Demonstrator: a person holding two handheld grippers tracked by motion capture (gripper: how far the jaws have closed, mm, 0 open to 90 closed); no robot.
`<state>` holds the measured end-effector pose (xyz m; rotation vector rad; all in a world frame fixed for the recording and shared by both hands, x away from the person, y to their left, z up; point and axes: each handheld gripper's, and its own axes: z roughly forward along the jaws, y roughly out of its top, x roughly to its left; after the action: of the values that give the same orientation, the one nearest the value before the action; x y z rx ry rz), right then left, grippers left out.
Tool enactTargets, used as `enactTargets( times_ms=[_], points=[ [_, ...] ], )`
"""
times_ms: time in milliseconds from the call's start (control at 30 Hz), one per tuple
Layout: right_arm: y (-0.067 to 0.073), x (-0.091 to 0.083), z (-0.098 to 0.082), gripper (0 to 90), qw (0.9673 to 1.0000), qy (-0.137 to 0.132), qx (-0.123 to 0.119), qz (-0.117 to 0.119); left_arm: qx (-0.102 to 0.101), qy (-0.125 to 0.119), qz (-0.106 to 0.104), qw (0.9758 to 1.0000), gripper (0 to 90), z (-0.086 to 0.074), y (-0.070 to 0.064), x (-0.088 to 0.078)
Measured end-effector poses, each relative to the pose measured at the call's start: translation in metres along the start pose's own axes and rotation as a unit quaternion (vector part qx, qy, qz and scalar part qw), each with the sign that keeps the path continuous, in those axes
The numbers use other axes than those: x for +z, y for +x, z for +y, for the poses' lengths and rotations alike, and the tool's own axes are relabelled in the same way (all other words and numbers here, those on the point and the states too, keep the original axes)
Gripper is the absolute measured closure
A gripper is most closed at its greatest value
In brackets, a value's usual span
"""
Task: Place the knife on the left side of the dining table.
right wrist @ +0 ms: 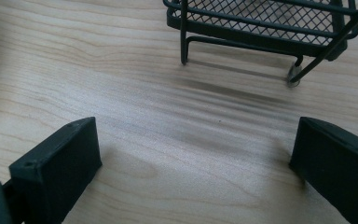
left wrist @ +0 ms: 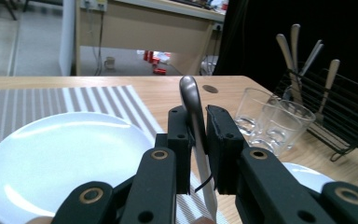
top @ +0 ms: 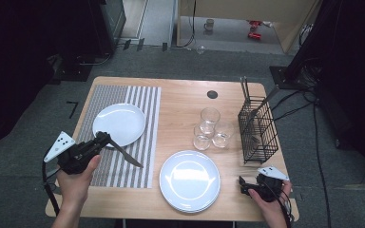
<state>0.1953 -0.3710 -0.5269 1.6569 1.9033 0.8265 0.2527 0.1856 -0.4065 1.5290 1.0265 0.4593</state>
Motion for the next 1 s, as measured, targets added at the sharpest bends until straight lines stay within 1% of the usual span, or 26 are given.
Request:
enactTargets(
  times_ms=[67,100,133,167,233,367,400,467,600,633,667,733,800,867,900,933,967,1000],
  points=[
    [0.000,0.000,0.000,0.4,1.0000,0.000,0.000,0.000,-0.004,0.001,0.007,1.0000,80.7,-0.002,0.004,-0.003],
    [0.000,0.000,0.000,0.4,1.0000,0.000,0.000,0.000,-0.004,0.001,0.007,1.0000,80.3,-0.002,0.004,-0.003],
    [0.000,0.000,0.000,0.4,1.0000,0.000,0.000,0.000,-0.008,0.001,0.012,0.9999,80.0,-0.004,0.007,-0.004],
    [0.000,0.000,0.000,0.4,1.0000,0.000,0.000,0.000,-0.008,0.001,0.012,0.9999,79.7,-0.004,0.007,-0.004],
    [0.000,0.000,0.000,0.4,1.0000,0.000,0.000,0.000,-0.017,0.002,0.020,0.9996,79.0,-0.007,0.013,-0.006],
    [0.000,0.000,0.000,0.4,1.0000,0.000,0.000,0.000,-0.024,0.000,0.031,0.9992,77.5,-0.012,0.020,-0.008],
    [0.000,0.000,0.000,0.4,1.0000,0.000,0.000,0.000,-0.030,-0.001,0.032,0.9990,77.2,-0.013,0.022,-0.008],
    [0.000,0.000,0.000,0.4,1.0000,0.000,0.000,0.000,-0.035,-0.001,0.037,0.9987,76.5,-0.016,0.027,-0.009],
    [0.000,0.000,0.000,0.4,1.0000,0.000,0.000,0.000,-0.049,-0.003,0.042,0.9979,74.9,-0.023,0.037,-0.010],
    [0.000,0.000,0.000,0.4,1.0000,0.000,0.000,0.000,-0.049,-0.003,0.042,0.9979,74.5,-0.023,0.037,-0.010],
    [0.000,0.000,0.000,0.4,1.0000,0.000,0.000,0.000,-0.054,-0.004,0.043,0.9976,74.0,-0.027,0.042,-0.011],
    [0.000,0.000,0.000,0.4,1.0000,0.000,0.000,0.000,-0.055,-0.006,0.044,0.9975,73.1,-0.031,0.047,-0.011],
    [0.000,0.000,0.000,0.4,1.0000,0.000,0.000,0.000,-0.062,-0.008,0.042,0.9972,72.7,-0.034,0.052,-0.011],
    [0.000,0.000,0.000,0.4,1.0000,0.000,0.000,0.000,-0.064,-0.008,0.046,0.9969,71.4,-0.038,0.056,-0.011],
    [0.000,0.000,0.000,0.5,1.0000,0.000,0.000,0.000,-0.064,-0.008,0.046,0.9969,71.0,-0.038,0.056,-0.011],
    [0.000,0.000,0.000,0.5,1.0000,0.000,0.000,0.000,-0.068,-0.009,0.046,0.9966,70.7,-0.040,0.058,-0.011],
    [0.000,0.000,0.000,0.5,1.0000,0.000,0.000,0.000,-0.076,-0.011,0.046,0.9959,70.3,-0.044,0.064,-0.011],
    [0.000,0.000,0.000,0.5,1.0000,0.000,0.000,0.000,-0.079,-0.011,0.047,0.9957,69.7,-0.046,0.066,-0.011]
  ],
)
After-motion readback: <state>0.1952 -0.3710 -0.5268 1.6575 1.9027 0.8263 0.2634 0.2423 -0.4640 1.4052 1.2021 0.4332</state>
